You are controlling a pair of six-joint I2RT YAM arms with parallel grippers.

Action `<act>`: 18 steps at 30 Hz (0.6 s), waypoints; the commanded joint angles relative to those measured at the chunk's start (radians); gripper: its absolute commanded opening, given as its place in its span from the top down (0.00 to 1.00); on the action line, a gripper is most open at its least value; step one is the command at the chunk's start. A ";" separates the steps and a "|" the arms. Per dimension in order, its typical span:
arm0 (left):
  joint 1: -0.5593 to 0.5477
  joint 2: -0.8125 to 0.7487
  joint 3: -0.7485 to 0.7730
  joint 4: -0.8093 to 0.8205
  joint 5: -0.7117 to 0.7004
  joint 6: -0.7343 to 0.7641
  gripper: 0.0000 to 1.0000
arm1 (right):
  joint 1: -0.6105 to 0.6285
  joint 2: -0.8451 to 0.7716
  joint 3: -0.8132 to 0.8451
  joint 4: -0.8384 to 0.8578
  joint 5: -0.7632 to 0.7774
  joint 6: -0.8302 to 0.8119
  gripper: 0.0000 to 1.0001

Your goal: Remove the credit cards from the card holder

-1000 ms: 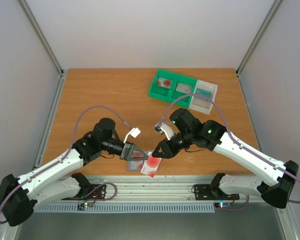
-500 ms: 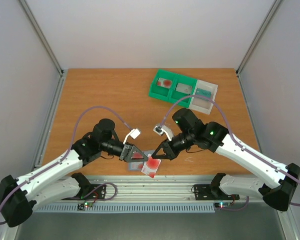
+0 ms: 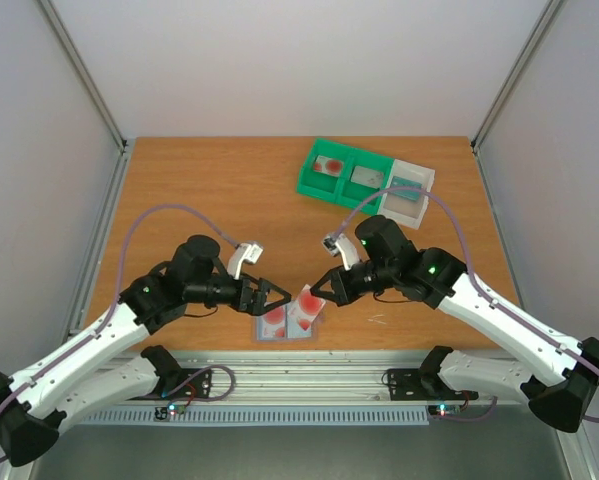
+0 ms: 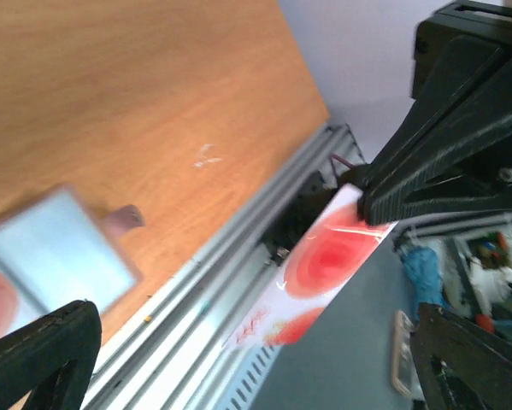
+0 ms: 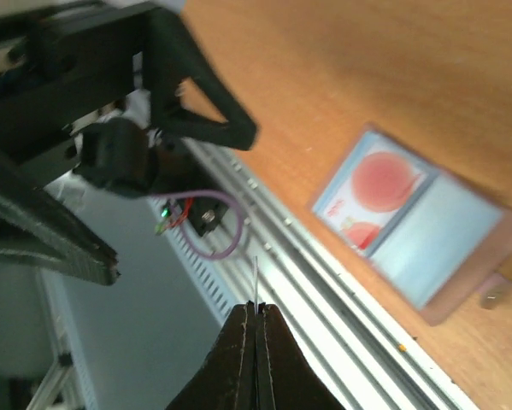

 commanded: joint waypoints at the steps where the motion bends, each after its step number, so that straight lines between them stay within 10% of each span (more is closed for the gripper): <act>1: 0.000 -0.036 0.040 -0.100 -0.203 0.047 0.01 | -0.019 -0.029 0.001 0.039 0.226 0.096 0.99; 18: 0.000 -0.082 0.078 -0.296 -0.539 0.119 0.01 | -0.237 0.160 -0.014 0.363 0.529 0.238 0.99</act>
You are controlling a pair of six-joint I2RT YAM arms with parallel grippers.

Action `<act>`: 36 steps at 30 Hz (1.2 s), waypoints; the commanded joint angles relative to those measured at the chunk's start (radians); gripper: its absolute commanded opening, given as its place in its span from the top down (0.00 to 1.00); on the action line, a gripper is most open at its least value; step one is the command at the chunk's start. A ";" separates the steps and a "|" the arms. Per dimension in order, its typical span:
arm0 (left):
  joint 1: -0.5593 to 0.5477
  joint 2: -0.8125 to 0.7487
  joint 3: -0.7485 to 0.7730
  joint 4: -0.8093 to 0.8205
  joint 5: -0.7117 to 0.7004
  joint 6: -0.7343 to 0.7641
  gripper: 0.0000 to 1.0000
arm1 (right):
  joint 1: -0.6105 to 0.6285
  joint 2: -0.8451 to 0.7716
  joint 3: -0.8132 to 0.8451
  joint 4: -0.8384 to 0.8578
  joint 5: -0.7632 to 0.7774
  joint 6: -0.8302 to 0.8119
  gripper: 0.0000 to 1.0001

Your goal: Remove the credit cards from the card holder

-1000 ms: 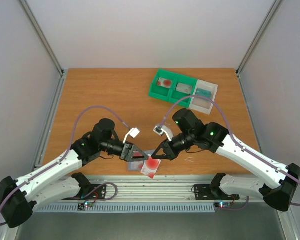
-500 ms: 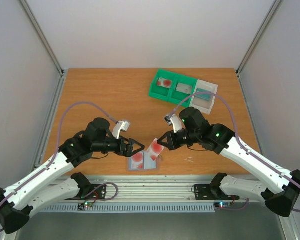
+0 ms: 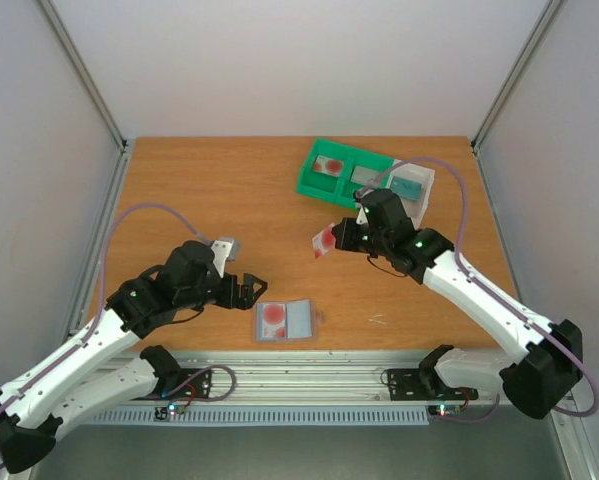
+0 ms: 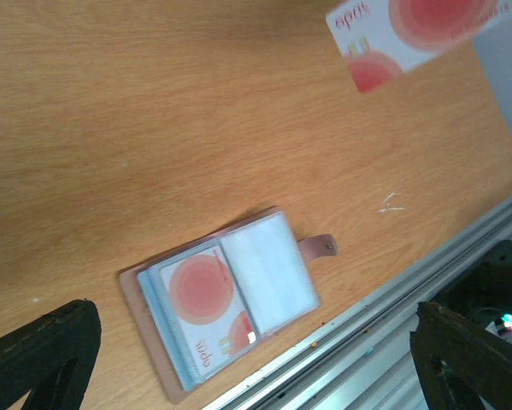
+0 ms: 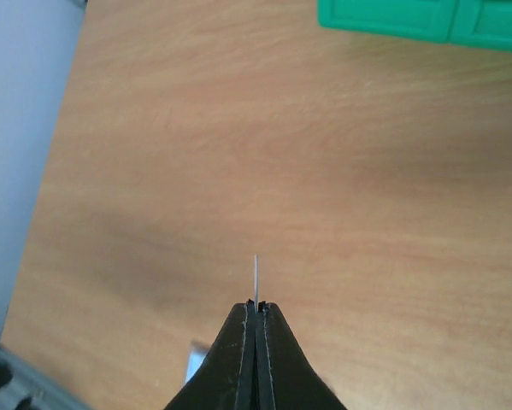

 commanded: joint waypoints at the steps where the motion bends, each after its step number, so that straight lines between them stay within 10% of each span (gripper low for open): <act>1: 0.001 -0.010 0.028 -0.038 -0.066 0.049 0.01 | -0.051 0.069 -0.008 0.187 0.069 0.065 0.99; 36: 0.000 0.038 0.023 -0.027 0.048 0.074 0.01 | -0.316 0.835 0.497 0.531 0.161 0.188 0.99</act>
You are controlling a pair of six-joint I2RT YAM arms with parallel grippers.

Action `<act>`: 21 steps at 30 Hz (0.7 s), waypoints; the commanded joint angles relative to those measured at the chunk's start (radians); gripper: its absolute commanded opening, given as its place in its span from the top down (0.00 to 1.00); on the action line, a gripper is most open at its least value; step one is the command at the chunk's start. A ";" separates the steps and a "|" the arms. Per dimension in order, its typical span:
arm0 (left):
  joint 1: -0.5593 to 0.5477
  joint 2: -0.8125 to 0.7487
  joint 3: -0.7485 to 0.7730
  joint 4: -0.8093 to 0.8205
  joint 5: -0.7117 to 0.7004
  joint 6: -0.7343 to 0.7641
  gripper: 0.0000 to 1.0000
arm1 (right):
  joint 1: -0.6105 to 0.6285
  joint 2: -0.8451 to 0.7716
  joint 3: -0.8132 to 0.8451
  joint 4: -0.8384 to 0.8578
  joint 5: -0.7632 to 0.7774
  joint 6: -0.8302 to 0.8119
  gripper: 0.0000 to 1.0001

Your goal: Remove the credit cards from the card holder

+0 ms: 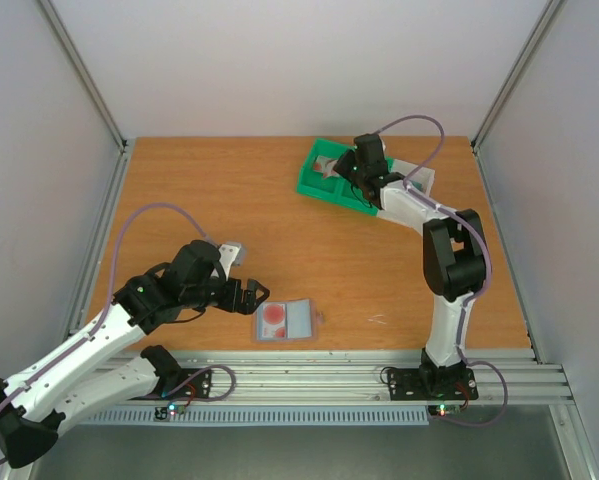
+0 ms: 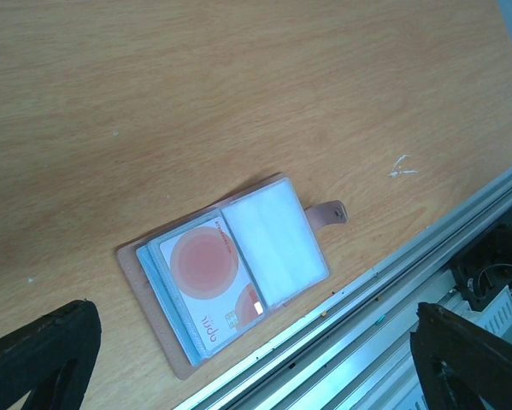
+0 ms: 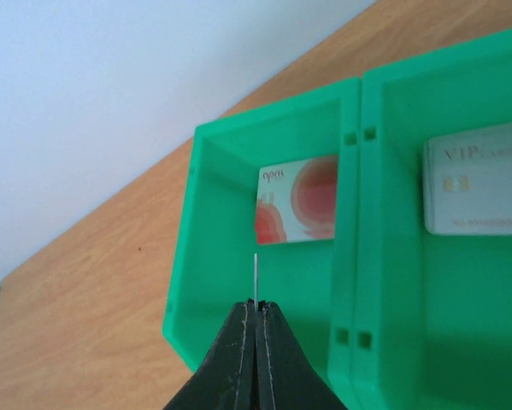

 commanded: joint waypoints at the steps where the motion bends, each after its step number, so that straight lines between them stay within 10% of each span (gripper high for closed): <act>1: 0.000 -0.007 0.024 0.016 0.009 0.019 0.01 | -0.013 0.079 0.111 0.026 0.024 0.026 0.99; 21: 0.000 0.002 0.035 0.001 0.016 0.022 0.01 | -0.023 0.338 0.441 -0.111 -0.007 0.045 0.99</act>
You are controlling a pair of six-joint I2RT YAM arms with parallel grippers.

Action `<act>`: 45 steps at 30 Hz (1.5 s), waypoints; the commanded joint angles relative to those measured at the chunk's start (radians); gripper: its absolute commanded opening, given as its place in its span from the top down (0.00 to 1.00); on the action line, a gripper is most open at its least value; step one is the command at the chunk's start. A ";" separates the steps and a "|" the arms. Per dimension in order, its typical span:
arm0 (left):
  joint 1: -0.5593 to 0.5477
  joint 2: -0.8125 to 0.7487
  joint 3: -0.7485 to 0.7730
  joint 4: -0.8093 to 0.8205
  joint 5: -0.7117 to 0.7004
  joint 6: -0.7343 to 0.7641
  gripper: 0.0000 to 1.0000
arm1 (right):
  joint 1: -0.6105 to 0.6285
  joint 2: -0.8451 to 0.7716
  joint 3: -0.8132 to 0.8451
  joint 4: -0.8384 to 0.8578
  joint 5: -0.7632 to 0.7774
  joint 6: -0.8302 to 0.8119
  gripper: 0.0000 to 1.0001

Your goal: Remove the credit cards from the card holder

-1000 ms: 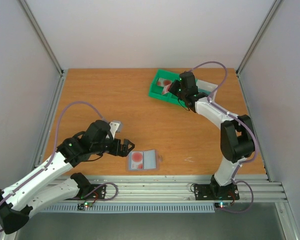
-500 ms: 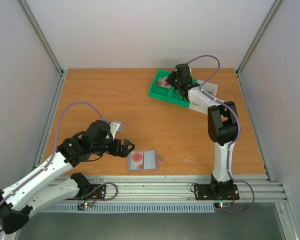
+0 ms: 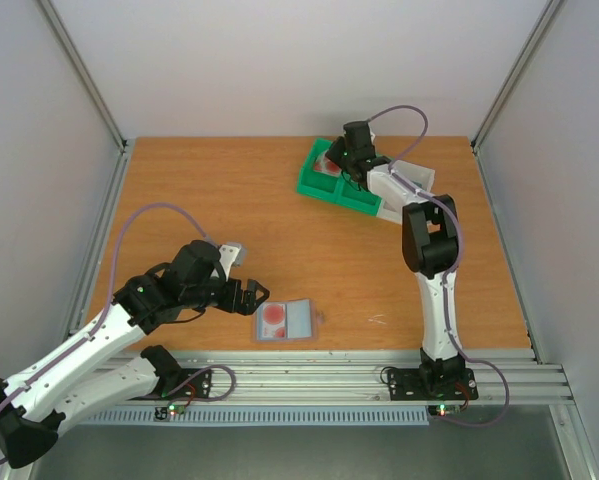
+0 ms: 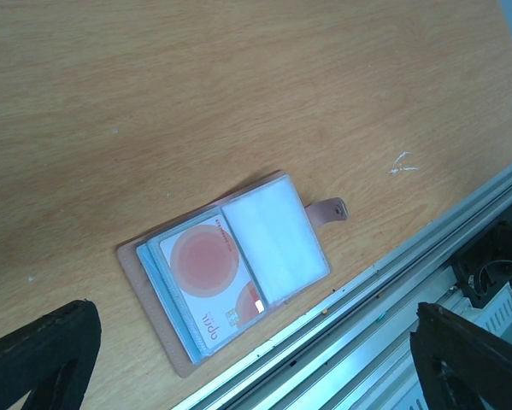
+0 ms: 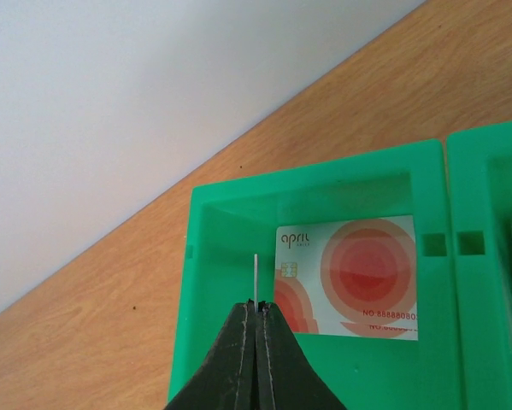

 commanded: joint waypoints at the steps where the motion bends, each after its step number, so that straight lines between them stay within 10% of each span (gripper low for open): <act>1: 0.001 0.000 0.034 0.005 0.012 0.015 0.01 | -0.007 0.038 0.069 -0.041 0.005 0.013 0.99; 45: 0.002 0.127 0.016 -0.033 -0.081 -0.105 0.03 | -0.028 0.081 0.428 -0.463 -0.106 -0.038 0.77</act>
